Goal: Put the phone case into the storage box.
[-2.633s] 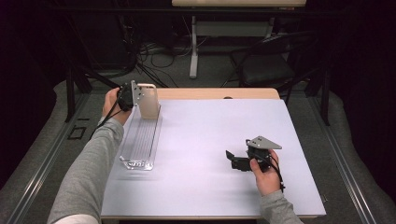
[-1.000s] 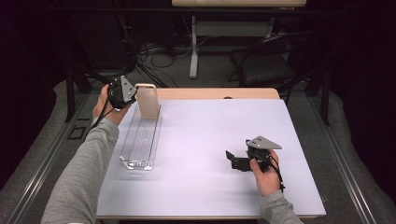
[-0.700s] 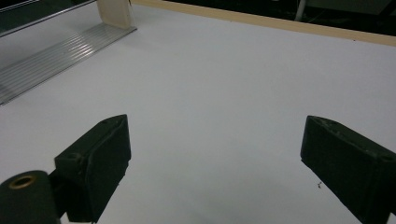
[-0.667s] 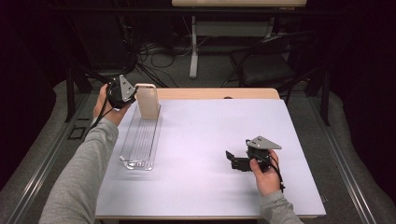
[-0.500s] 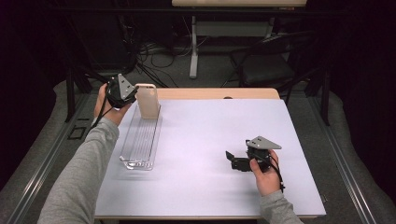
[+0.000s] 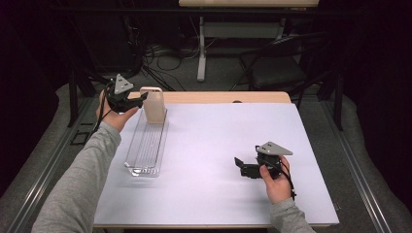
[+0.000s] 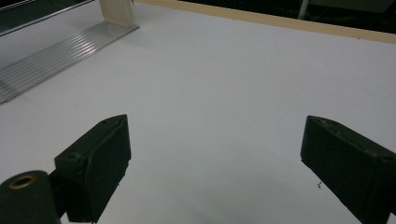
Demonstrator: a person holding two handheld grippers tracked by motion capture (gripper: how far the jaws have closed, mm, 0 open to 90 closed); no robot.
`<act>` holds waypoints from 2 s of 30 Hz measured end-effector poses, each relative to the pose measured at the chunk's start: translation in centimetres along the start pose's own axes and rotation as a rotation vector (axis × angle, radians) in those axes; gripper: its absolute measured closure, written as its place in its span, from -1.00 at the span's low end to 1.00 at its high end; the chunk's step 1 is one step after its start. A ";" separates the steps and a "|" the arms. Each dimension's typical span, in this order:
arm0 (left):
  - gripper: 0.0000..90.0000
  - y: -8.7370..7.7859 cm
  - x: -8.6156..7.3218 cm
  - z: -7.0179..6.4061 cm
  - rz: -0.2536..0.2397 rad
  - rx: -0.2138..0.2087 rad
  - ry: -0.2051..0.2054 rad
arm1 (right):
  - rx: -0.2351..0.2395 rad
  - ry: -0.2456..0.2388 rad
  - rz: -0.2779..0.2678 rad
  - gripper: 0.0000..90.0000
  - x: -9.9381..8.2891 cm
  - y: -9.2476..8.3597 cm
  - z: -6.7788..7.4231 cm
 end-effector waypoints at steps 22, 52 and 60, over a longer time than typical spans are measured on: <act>-0.34 -0.7 -0.5 1.7 0.031 -0.155 -0.332 | 0.003 -0.001 0.003 -0.82 0.0 0.1 0.0; -0.57 -2.5 -0.5 1.6 0.103 -0.217 -0.443 | -0.002 -0.007 0.007 -0.82 0.0 0.0 -0.1; -0.65 -3.4 0.0 1.1 0.081 -0.249 -0.433 | -0.001 -0.008 0.005 -0.82 0.0 0.0 -0.1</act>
Point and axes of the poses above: each handheld gripper's, and its own axes: y roughly forward along the jaws, x roughly out of its top, z roughly to its left, the point moved 1 cm from there along y, roughly forward along the jaws, and after that the axes turned 2 degrees about z, right-handed, at the moved point
